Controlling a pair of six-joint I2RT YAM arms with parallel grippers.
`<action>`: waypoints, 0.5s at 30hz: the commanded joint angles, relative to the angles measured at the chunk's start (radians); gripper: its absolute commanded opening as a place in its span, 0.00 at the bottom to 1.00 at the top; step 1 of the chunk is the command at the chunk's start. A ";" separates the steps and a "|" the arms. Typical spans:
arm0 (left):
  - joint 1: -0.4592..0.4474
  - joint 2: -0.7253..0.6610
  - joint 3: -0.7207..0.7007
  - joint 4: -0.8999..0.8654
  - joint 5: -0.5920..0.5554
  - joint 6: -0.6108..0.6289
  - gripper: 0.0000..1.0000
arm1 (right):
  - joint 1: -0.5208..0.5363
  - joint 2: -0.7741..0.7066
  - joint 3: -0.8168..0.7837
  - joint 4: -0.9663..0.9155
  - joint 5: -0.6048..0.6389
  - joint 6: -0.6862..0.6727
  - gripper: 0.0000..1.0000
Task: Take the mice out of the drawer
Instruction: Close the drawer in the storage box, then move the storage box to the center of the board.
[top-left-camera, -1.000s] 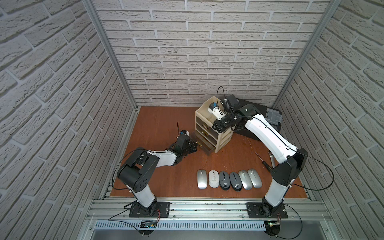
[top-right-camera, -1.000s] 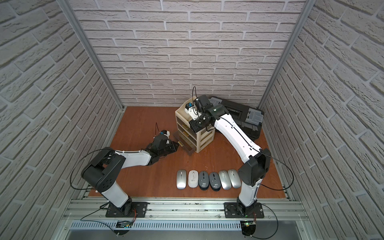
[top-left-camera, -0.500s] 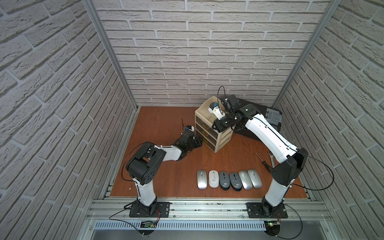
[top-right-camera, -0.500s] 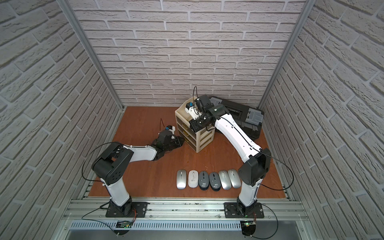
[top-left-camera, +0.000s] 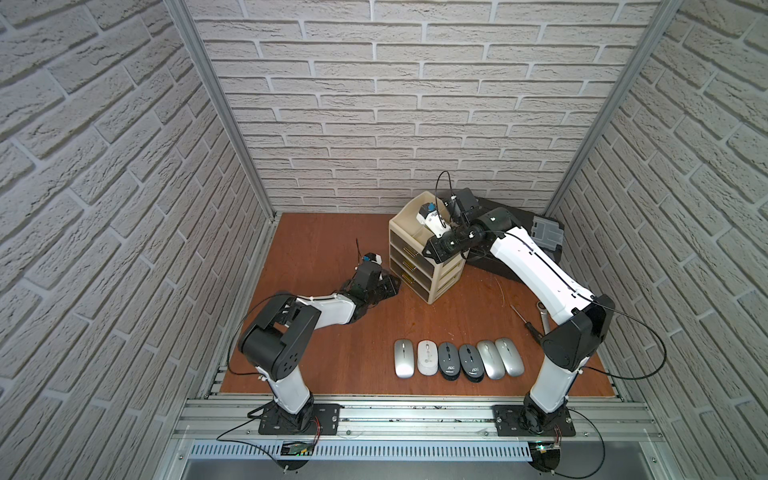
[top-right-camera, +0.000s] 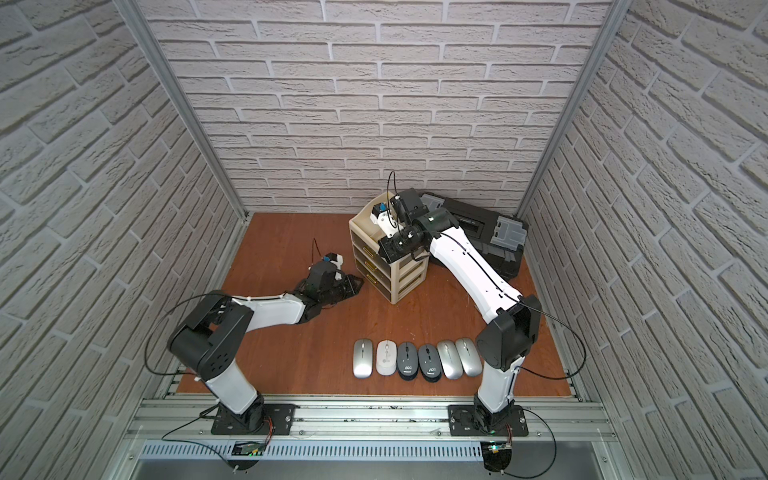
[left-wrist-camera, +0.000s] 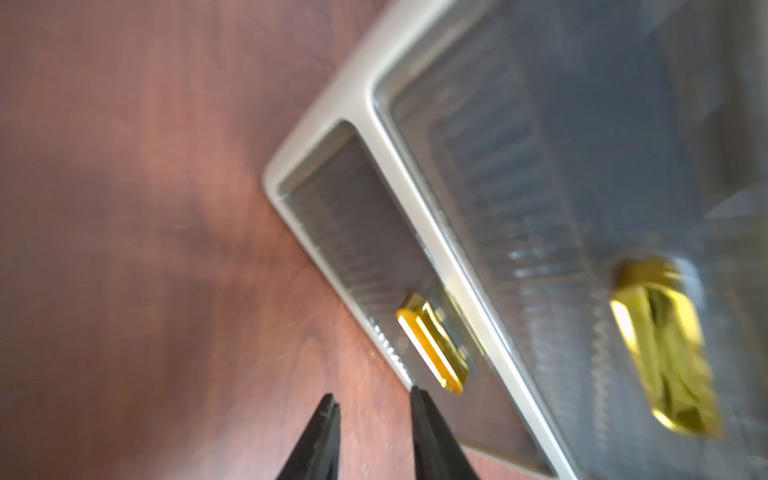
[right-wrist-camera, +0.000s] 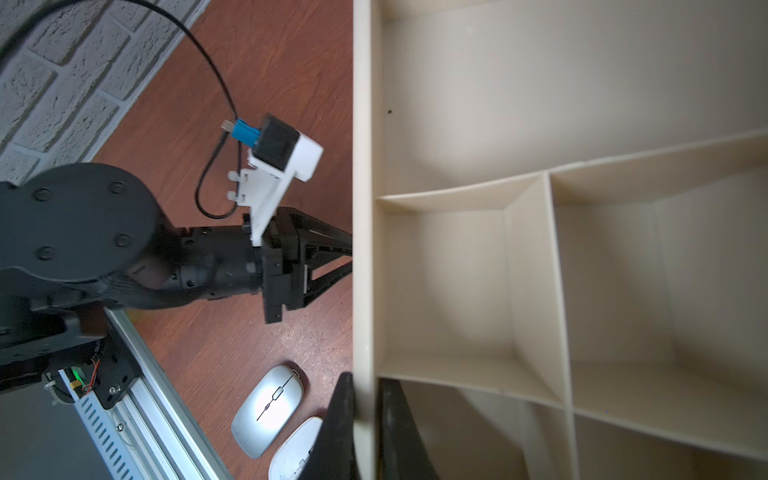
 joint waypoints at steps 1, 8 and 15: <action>0.047 -0.141 -0.048 -0.121 -0.020 0.050 0.37 | 0.000 0.026 -0.016 0.048 -0.086 0.007 0.02; 0.076 -0.397 -0.051 -0.413 -0.040 0.178 0.44 | 0.019 0.078 0.044 0.043 -0.117 0.000 0.03; 0.082 -0.596 -0.001 -0.636 -0.063 0.230 0.48 | 0.066 0.138 0.122 0.051 -0.119 0.019 0.03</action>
